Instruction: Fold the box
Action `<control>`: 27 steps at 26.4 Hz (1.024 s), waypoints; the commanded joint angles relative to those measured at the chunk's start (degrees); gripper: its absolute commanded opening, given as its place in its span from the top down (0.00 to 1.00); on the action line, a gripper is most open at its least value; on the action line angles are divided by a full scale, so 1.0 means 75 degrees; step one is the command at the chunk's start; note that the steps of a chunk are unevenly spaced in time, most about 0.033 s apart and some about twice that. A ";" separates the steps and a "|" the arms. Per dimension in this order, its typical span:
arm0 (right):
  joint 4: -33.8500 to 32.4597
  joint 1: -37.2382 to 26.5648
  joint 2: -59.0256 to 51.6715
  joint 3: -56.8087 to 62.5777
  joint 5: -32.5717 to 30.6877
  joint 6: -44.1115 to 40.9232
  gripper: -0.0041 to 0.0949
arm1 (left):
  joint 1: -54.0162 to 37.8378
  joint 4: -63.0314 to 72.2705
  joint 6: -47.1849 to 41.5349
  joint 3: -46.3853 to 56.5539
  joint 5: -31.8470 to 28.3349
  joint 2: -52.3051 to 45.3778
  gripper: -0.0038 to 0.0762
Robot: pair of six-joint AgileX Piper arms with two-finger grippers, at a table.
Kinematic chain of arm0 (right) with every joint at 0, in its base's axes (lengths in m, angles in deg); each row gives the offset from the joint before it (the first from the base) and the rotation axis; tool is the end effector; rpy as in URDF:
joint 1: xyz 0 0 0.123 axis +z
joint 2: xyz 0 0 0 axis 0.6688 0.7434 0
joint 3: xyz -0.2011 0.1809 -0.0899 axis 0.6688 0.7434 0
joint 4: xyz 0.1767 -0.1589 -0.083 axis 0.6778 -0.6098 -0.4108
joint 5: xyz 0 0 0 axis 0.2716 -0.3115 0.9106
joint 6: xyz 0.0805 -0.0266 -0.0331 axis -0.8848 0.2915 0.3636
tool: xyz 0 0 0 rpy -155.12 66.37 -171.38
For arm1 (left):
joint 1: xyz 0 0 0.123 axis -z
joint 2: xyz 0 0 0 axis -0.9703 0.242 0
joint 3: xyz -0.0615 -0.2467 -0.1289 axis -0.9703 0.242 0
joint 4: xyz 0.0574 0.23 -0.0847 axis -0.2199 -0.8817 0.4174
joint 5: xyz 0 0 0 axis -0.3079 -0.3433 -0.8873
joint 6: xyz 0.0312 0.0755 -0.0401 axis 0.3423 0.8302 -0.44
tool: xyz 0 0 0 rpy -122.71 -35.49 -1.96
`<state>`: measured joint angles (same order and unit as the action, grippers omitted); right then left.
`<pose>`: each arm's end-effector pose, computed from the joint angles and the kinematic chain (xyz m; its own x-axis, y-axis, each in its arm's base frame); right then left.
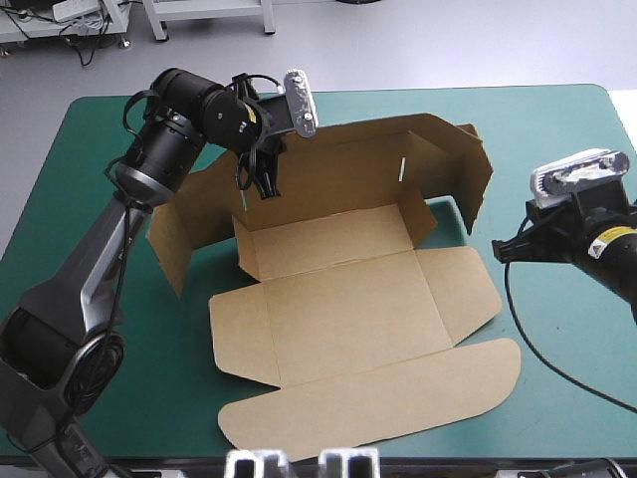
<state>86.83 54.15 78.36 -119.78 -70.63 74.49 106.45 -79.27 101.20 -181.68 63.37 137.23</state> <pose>0.1644 0.0351 0.4173 -0.4789 -0.2333 -0.8463 -0.2706 0.9563 -0.1105 0.3327 -0.1926 0.4248 -0.0179 0.9321 -0.3617 0.8329 0.2141 0.5104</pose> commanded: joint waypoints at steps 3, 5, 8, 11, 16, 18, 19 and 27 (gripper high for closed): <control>-0.0801 -0.0018 0.0521 -0.0981 0.0374 -0.0424 0.98 | 0.0251 0.0275 0.0890 0.0277 -0.0783 -0.0404 0.96; -0.0801 -0.0018 0.0708 -0.1224 0.0226 -0.0385 0.98 | 0.0251 0.0340 0.1211 0.0646 -0.0939 -0.0404 0.96; -0.0801 -0.0018 0.0978 -0.1569 0.0148 -0.0342 0.98 | 0.0251 0.0359 0.1527 0.1244 -0.1454 -0.0404 0.96; -0.0820 -0.0018 0.1251 -0.1893 0.0125 -0.0309 0.98 | 0.0251 0.0597 0.1854 0.1603 -0.2114 -0.0404 0.96; -0.0820 -0.0018 0.2061 -0.2742 -0.0122 -0.0137 0.98 | 0.0237 0.0699 0.2541 0.1770 -0.2807 -0.0419 0.96; -0.0820 -0.0018 0.2373 -0.3071 -0.0176 -0.0070 0.98 | 0.0237 0.0925 0.2677 0.1770 -0.2877 -0.0465 0.96; -0.0820 -0.0018 0.2561 -0.3270 -0.0176 -0.0014 0.98 | 0.0237 0.1049 0.2781 0.1770 -0.2914 -0.0466 0.96; 0.2167 -0.1748 0.4674 -0.5561 -0.1466 0.1669 0.98 | 0.0184 0.1031 0.2835 0.1770 -0.3296 -0.0477 0.96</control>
<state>95.48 45.01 111.86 -156.23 -81.09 82.54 107.64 -73.74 122.34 -167.36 40.09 136.05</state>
